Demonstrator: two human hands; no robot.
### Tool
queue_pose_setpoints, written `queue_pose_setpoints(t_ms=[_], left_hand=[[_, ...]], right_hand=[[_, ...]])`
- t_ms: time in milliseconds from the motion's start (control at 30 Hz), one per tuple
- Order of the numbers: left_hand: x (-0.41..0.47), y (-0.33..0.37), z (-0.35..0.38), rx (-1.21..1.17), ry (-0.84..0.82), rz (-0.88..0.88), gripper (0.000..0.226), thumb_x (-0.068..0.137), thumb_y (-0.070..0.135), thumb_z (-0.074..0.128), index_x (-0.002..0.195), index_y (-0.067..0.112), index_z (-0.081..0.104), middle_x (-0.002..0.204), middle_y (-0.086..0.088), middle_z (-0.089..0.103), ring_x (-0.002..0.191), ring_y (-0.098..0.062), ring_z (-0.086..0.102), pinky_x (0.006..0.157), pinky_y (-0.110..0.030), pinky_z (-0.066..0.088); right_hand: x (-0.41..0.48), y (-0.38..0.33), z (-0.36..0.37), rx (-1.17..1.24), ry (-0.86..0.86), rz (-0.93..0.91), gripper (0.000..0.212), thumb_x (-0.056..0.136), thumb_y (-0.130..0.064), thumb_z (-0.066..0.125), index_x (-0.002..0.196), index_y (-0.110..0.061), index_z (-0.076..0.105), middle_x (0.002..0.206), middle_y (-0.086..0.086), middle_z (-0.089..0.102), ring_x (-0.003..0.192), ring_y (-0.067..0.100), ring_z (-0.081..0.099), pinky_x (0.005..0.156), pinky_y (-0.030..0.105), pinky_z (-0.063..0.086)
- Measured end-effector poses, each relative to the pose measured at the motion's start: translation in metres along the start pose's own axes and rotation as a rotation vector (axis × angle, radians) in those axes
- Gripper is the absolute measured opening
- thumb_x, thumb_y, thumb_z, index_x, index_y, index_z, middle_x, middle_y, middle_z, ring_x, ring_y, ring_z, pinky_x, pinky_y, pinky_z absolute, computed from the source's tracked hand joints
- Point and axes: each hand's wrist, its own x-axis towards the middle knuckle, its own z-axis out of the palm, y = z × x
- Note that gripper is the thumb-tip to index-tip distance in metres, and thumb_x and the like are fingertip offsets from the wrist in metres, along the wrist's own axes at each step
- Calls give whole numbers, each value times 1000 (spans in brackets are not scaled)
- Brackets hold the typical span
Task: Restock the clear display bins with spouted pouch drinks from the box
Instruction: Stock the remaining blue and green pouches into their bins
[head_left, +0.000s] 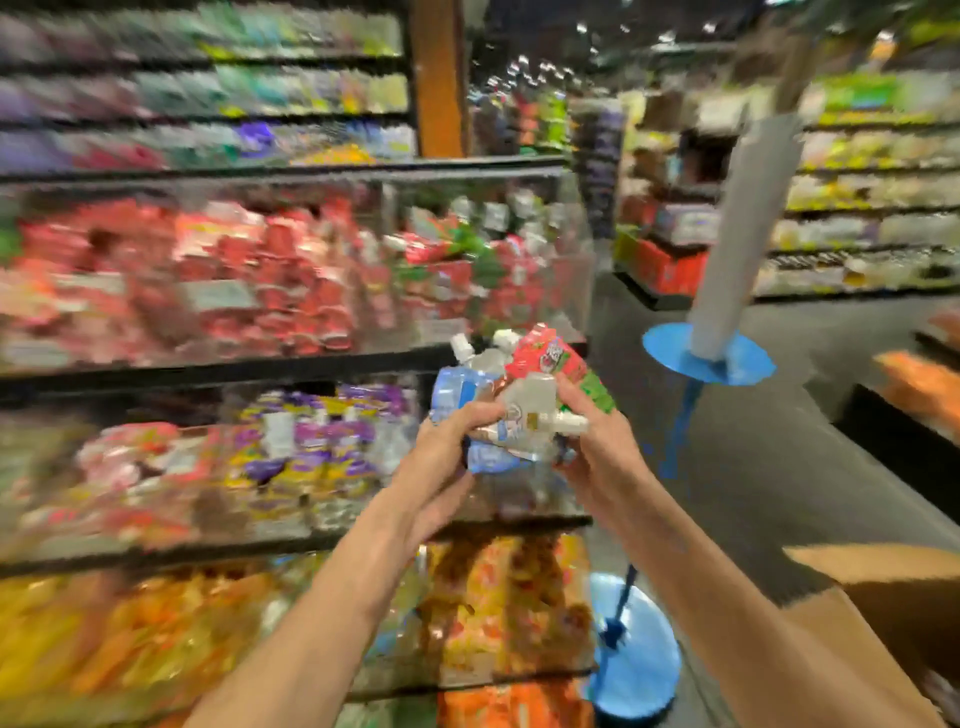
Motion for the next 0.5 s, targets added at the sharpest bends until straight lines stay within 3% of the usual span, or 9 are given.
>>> queue_pose_setpoints(t_ms=[33,67,167,267,400,500], left_hand=[[-9,13,-17,-19,24,24,60,69,15,71,128,1,64,124,-18,67,108,-31,66,91,-40,58],[-20,27,-31,-34,39,45,60,70,16,71,128,2,64,124,-17,67,108,-30,67,90,-39,58],[-47,62,-69,-54,104,120,52,77,16,63,127,2,62,115,-14,72,94,-23,73,73,-32,60],[-62,91,-96,-42,189,218,46,77,13,61,122,3,65,111,-12,73,90,-21,74,70,-31,60],[-60,123,-123,-24,262,265,43,74,16,60,115,8,69,108,-13,74,85,-23,74,66,-34,62],[-43,139,-140,8,318,272,44,70,18,64,112,11,71,103,-13,75,80,-24,74,64,-36,61]], right_hand=[[1,6,24,-11,-40,7,37,92,-23,68,125,-7,64,101,19,66,61,23,59,46,22,46],[2,11,47,-18,-92,8,34,92,-23,67,122,-8,66,101,18,67,64,27,59,50,25,48],[4,28,106,-47,-191,37,37,87,-31,72,120,-15,67,113,13,73,94,36,64,84,52,52],[10,38,150,-123,-342,79,37,89,-39,68,124,-25,65,118,-2,72,111,26,66,92,44,45],[23,41,193,-151,-430,99,33,90,-42,63,118,-25,68,106,-6,73,91,15,66,79,34,47],[44,40,209,-177,-495,120,54,81,-53,64,125,-23,66,128,1,67,115,21,62,102,48,48]])
